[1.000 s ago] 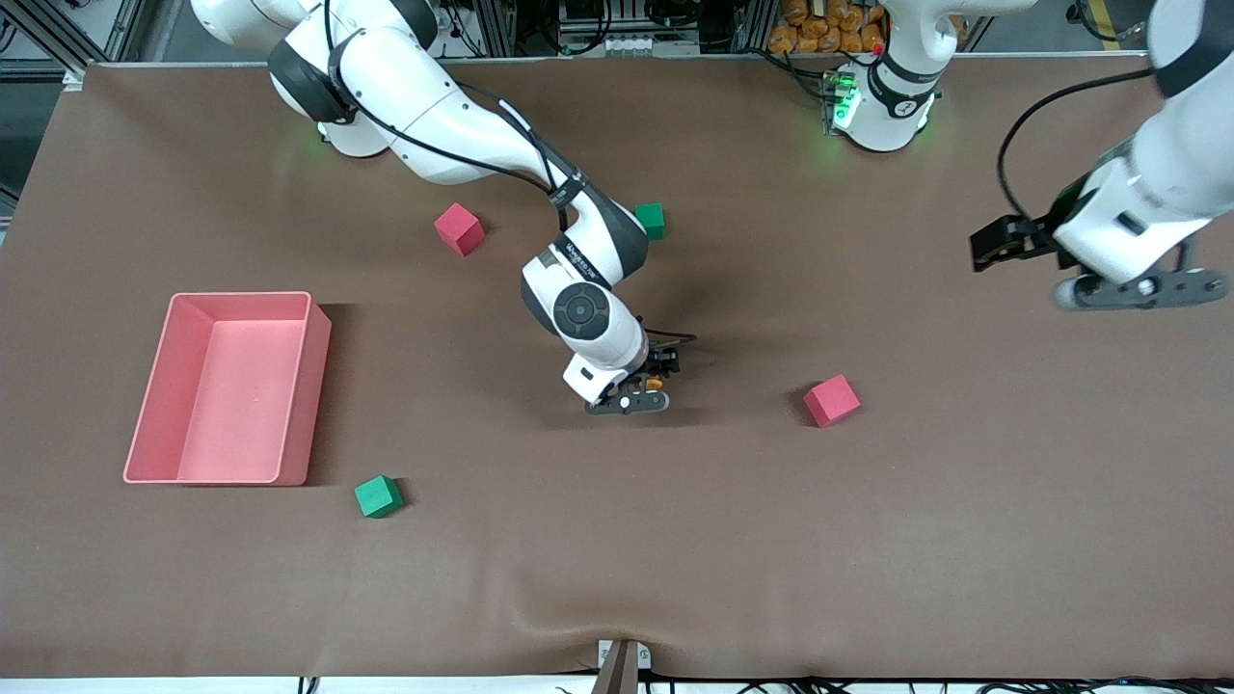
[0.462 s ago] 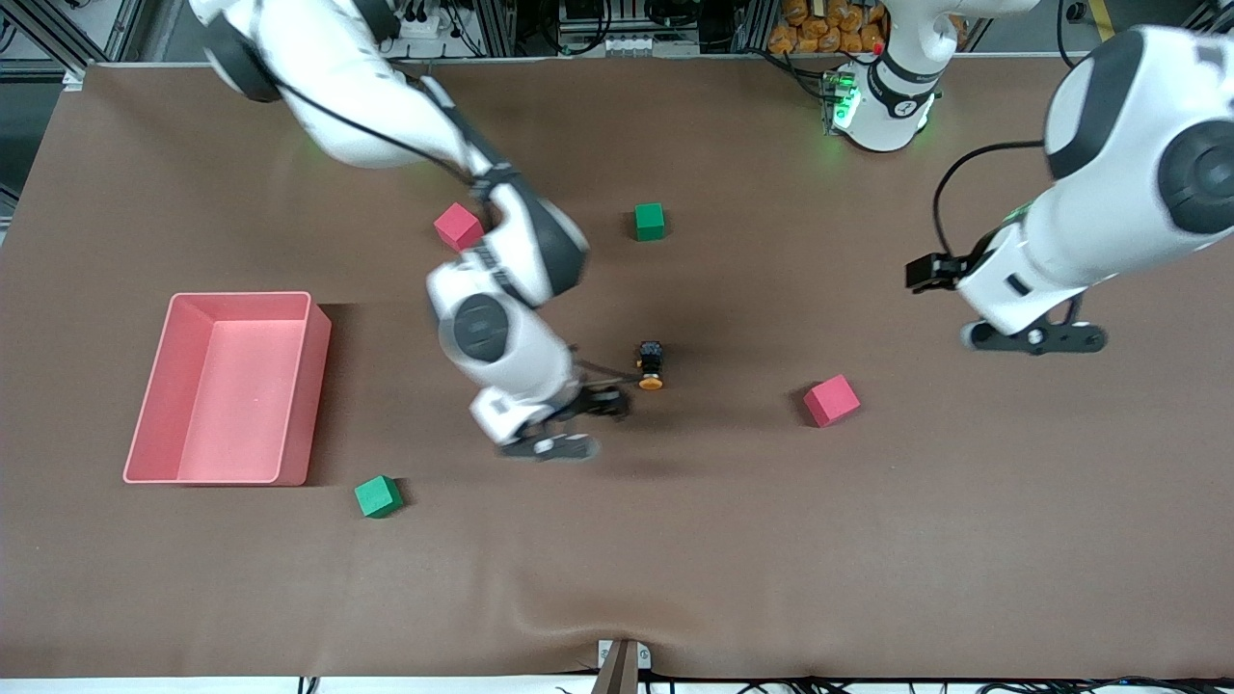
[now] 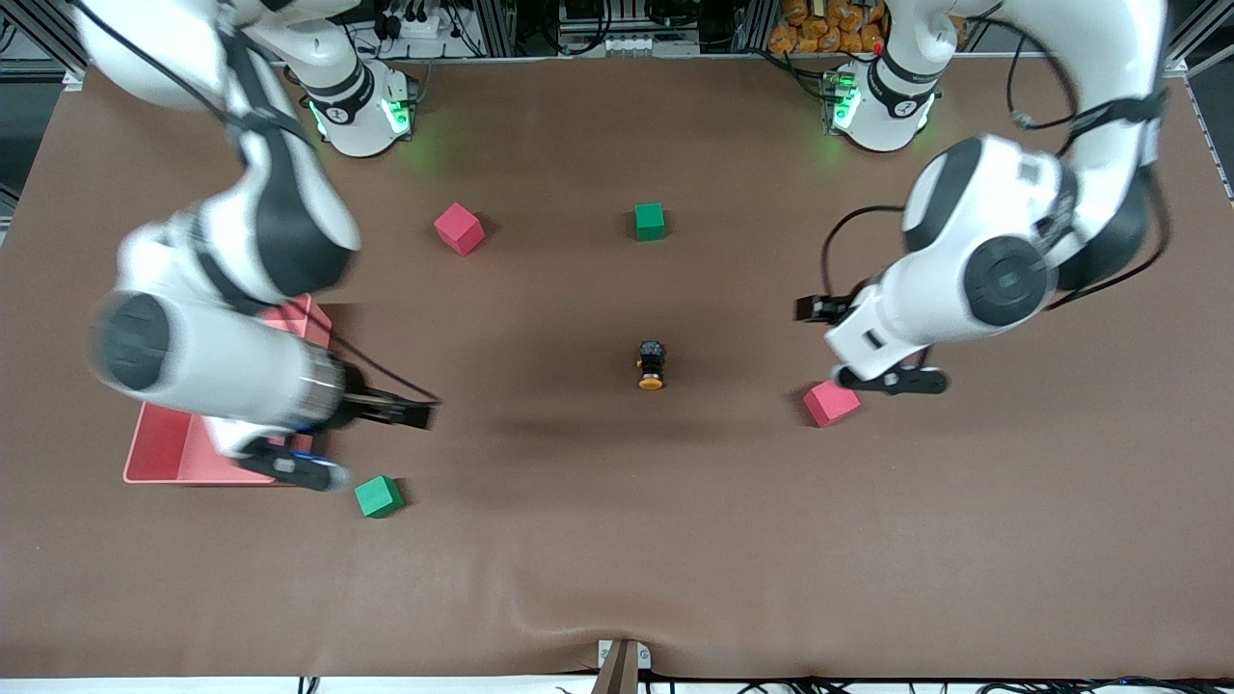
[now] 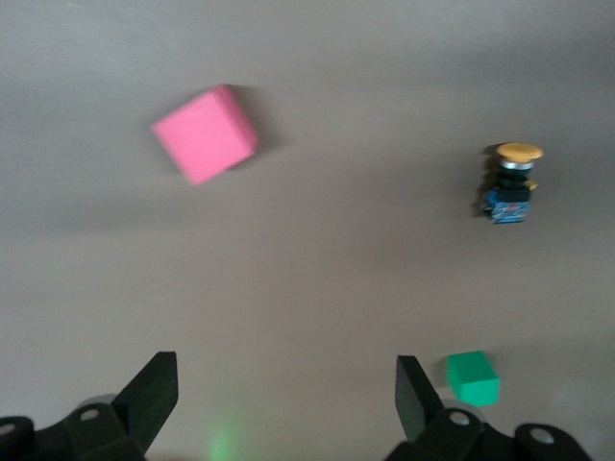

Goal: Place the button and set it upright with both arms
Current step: 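Withdraw the right gripper while the left gripper reaches the button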

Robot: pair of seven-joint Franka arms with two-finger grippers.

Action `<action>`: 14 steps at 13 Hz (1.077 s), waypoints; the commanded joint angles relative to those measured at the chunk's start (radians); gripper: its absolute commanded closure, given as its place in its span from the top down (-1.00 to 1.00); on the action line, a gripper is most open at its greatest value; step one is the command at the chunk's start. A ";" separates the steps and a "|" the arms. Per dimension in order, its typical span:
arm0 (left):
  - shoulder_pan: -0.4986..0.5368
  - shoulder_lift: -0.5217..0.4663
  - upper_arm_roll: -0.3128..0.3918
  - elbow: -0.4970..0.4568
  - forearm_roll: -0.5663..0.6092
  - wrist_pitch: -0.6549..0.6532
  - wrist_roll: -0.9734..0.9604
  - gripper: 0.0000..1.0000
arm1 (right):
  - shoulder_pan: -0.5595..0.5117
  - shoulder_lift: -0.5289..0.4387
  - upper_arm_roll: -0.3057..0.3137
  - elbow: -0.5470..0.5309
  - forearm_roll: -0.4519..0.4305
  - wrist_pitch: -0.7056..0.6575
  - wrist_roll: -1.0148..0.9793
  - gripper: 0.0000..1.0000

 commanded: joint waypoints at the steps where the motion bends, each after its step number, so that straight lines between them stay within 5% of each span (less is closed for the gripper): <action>1: -0.058 0.110 0.003 0.061 -0.074 0.064 -0.054 1.00 | -0.107 -0.124 0.054 -0.039 -0.011 -0.050 0.004 1.00; 6: -0.198 0.314 0.002 0.067 -0.131 0.384 -0.189 1.00 | -0.216 -0.288 0.056 -0.093 -0.106 -0.213 -0.171 1.00; 9: -0.247 0.398 0.005 0.105 -0.182 0.452 -0.198 1.00 | -0.227 -0.414 0.035 -0.203 -0.114 -0.203 -0.246 1.00; 13: -0.268 0.452 0.005 0.133 -0.184 0.454 -0.196 1.00 | -0.219 -0.682 -0.030 -0.589 -0.112 0.015 -0.346 1.00; 14: -0.270 0.462 0.003 0.134 -0.184 0.454 -0.198 1.00 | -0.220 -0.701 -0.039 -0.610 -0.112 0.020 -0.376 1.00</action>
